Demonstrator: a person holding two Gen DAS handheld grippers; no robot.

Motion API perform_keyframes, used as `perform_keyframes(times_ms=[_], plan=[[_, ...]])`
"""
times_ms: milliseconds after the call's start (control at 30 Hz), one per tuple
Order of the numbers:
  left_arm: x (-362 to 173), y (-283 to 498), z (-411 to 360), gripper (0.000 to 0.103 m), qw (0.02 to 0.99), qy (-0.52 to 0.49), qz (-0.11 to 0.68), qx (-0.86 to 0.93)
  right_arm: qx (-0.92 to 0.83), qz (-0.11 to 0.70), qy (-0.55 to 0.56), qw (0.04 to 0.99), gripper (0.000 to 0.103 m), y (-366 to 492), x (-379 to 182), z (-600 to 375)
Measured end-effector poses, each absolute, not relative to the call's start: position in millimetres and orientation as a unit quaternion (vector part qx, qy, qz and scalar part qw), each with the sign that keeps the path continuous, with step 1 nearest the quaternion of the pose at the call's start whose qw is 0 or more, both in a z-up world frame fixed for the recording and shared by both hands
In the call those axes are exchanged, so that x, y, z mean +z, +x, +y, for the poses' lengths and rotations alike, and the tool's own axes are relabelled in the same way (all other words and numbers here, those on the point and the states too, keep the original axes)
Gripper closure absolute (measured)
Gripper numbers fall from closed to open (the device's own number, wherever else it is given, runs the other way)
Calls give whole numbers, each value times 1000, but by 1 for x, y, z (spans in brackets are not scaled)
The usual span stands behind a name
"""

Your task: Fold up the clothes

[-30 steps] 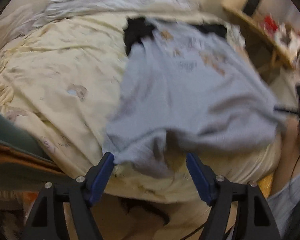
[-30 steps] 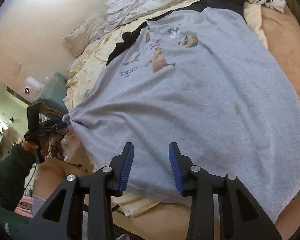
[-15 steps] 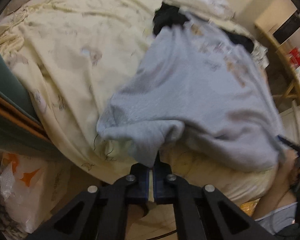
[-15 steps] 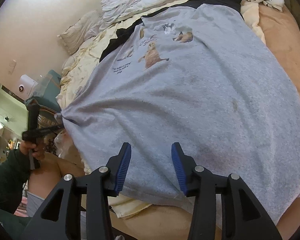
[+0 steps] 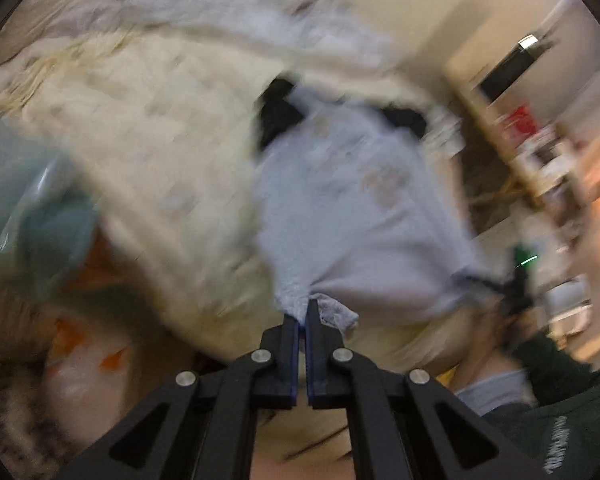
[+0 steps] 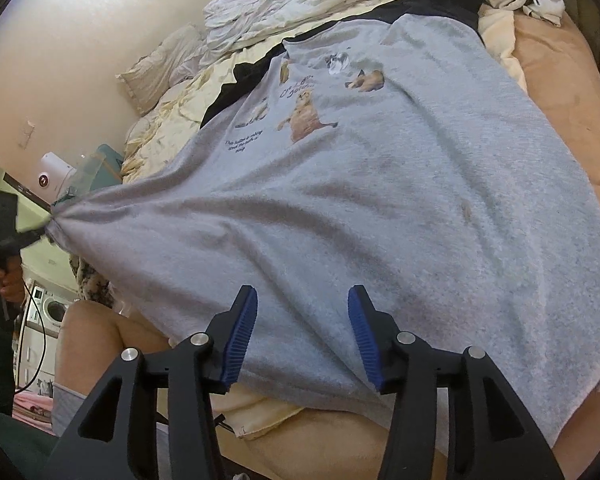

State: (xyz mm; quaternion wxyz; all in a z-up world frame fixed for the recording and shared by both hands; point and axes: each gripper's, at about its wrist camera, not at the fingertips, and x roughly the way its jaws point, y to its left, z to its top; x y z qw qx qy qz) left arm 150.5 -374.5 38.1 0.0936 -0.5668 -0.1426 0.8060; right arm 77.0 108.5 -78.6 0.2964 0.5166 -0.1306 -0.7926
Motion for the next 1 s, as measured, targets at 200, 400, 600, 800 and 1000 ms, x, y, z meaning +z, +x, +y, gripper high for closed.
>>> perform_keyframes(times_ms=[200,400,600,800,1000], plan=[[-67,123,-379,102,34,-702,-58,709,-794,-135,515,295,48,75,-78,107],[-105,116,-360,101,28,-747,21,664,-796,-120,514,296,48,78,-77,104],[-102,134,-341,73,51,-768,52,636,-794,-121,519,291,48,76,-77,108],[-44,138,-292,60,90,-674,69,730,-821,-113,499,253,43,67,-30,154],[2,133,-228,51,150,-503,-79,847,-800,-76,573,160,42,57,-38,236]])
